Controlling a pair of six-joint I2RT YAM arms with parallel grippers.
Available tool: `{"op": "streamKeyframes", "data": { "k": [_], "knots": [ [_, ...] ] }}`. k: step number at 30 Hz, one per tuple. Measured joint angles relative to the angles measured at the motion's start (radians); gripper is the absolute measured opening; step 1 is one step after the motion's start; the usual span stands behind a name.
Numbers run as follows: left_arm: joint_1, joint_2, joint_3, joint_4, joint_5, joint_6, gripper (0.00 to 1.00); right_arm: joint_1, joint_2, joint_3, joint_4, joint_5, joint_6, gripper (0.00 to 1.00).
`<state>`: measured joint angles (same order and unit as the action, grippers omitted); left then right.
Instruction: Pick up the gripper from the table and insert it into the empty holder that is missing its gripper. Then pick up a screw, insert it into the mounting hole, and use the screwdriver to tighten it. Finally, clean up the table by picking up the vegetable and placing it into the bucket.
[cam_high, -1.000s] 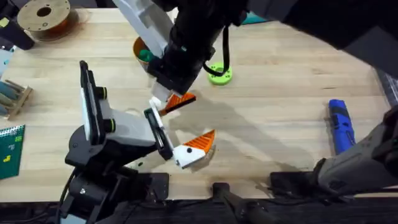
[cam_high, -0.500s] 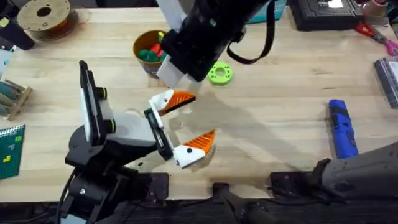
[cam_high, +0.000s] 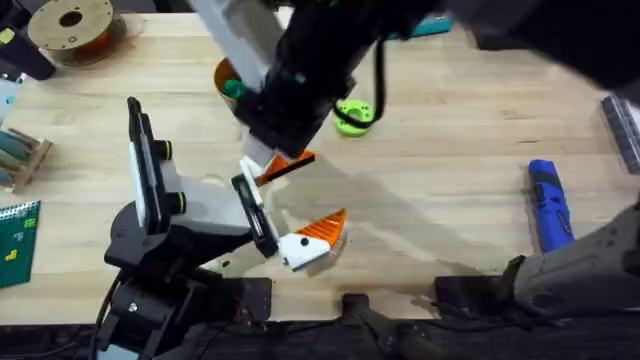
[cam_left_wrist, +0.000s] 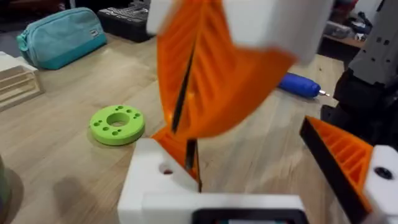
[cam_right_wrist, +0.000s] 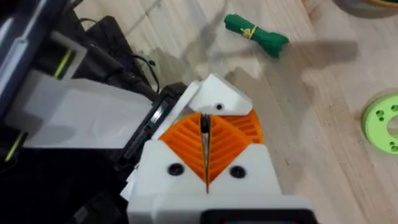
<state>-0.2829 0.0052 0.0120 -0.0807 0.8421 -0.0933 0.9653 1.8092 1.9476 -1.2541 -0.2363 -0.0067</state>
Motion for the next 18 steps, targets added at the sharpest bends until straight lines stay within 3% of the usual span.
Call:
{"op": "streamKeyframes", "data": {
  "k": [18],
  "knots": [
    [0.0,0.0,0.0,0.0,0.0,0.0,0.987,0.013,0.024,0.0,0.004,0.059,0.008,0.007]
  ]
}}
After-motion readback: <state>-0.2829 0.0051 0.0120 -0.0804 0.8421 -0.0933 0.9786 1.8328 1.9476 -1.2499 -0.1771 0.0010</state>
